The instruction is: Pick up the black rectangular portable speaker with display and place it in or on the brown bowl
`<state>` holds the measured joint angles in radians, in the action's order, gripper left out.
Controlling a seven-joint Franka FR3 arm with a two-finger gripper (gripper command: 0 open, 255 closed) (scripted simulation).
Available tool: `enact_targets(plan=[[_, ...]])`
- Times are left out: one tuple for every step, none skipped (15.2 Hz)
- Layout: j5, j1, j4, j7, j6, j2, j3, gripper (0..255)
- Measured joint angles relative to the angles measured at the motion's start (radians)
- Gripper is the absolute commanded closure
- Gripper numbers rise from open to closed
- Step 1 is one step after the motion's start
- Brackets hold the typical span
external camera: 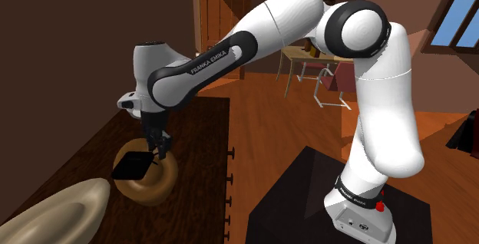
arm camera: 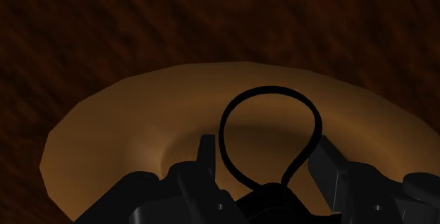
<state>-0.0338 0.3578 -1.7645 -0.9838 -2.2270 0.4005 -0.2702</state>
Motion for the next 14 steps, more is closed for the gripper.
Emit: enact_targets(plan=[[0.000, 0.000, -0.001, 0.000, -0.002, 0.001, 0.000, 255], [-0.001, 0.000, -0.001, 0.000, -0.003, 0.002, 0.000, 255], [-0.001, 0.001, 0.000, 0.000, -0.004, 0.003, 0.000, 255], [-0.001, 0.001, -0.001, 0.001, -0.004, 0.003, 0.000, 255], [-0.001, 0.001, -0.001, 0.001, -0.005, 0.003, 0.001, 255], [-0.001, 0.001, -0.001, 0.001, -0.005, 0.003, 0.001, 0], [-0.001, 0.001, -0.001, 0.001, -0.005, 0.003, 0.000, 0], [-0.001, 0.001, -0.002, 0.001, -0.005, 0.003, 0.000, 0], [-0.001, 0.001, -0.002, 0.001, -0.005, 0.003, 0.000, 0], [-0.001, 0.001, -0.002, 0.001, -0.005, 0.003, 0.000, 0], [-0.001, 0.001, -0.002, 0.001, -0.005, 0.003, 0.000, 0], [-0.001, 0.001, -0.001, 0.000, -0.005, 0.003, 0.000, 0], [0.002, -0.001, 0.001, -0.002, 0.007, -0.006, -0.001, 0], [0.007, -0.005, 0.006, -0.006, 0.029, -0.024, -0.003, 0]])
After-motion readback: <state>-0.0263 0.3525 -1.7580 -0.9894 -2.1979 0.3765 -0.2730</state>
